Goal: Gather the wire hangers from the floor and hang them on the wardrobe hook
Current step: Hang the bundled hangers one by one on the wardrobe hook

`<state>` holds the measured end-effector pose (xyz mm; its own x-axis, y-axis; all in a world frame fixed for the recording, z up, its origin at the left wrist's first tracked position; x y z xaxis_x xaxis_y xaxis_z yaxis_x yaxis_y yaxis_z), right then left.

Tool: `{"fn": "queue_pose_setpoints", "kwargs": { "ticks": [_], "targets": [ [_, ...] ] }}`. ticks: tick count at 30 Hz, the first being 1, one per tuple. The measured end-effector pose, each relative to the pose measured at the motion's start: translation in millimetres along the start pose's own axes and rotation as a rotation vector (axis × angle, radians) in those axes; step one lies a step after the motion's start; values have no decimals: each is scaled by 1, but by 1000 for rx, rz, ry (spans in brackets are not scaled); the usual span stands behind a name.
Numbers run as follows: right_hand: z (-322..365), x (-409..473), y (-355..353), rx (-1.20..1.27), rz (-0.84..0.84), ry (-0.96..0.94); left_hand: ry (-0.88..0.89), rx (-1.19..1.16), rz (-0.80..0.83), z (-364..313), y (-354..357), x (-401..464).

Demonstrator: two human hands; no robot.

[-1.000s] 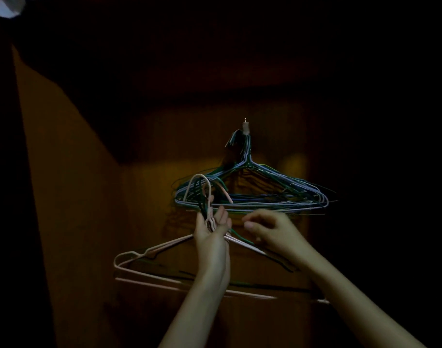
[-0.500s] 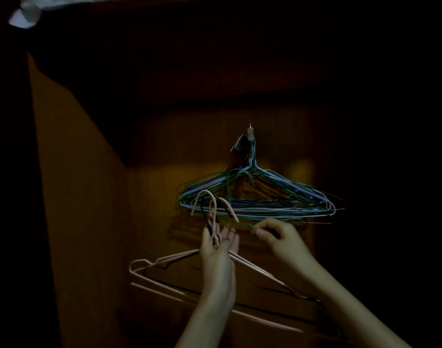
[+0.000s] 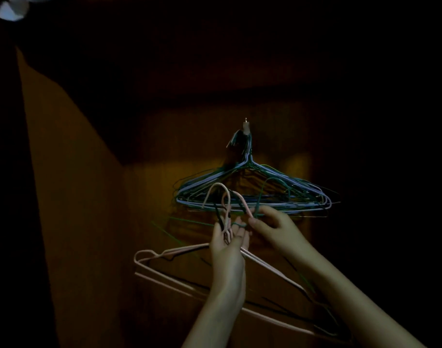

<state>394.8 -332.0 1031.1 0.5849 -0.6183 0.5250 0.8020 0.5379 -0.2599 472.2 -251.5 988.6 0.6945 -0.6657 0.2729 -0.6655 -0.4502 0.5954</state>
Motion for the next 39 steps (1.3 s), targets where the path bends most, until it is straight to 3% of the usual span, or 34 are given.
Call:
{"fn": "queue_pose_setpoints", "kwargs": {
  "ticks": [11, 18, 22, 27, 31, 35, 39],
  "targets": [
    [-48, 9, -5, 158, -25, 233, -92, 80, -54, 22, -24, -3],
    [-60, 0, 12, -48, 44, 224, -60, 115, -64, 15, -32, -5],
    [-61, 4, 12, -322, 38, 175, -47, 64, -78, 11, -34, -8],
    [-49, 5, 8, -463, -6, 117, -26, 69, -76, 4, -35, -12],
    [-42, -4, 15, -371, 18, 57, -23, 82, -66, 5, -41, -14],
    [-29, -5, 8, -379, -67, 13, -25, 107, -46, 6, -40, -18],
    [-13, -3, 3, -148, -78, -13, -16, 109, -25, 5, -33, -18]
  ]
}}
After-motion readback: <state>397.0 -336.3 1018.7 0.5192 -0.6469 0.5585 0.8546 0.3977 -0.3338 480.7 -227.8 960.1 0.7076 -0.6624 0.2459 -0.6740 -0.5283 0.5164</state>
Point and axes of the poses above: each hand's wrist, its own x-axis towards the middle knuckle, its own y-axis out of the palm, z = x × y, the point moved 10 cm from there along x, towards the middle knuckle, and after that the axes turned 3 degrees about y, right-handed, at the moved point
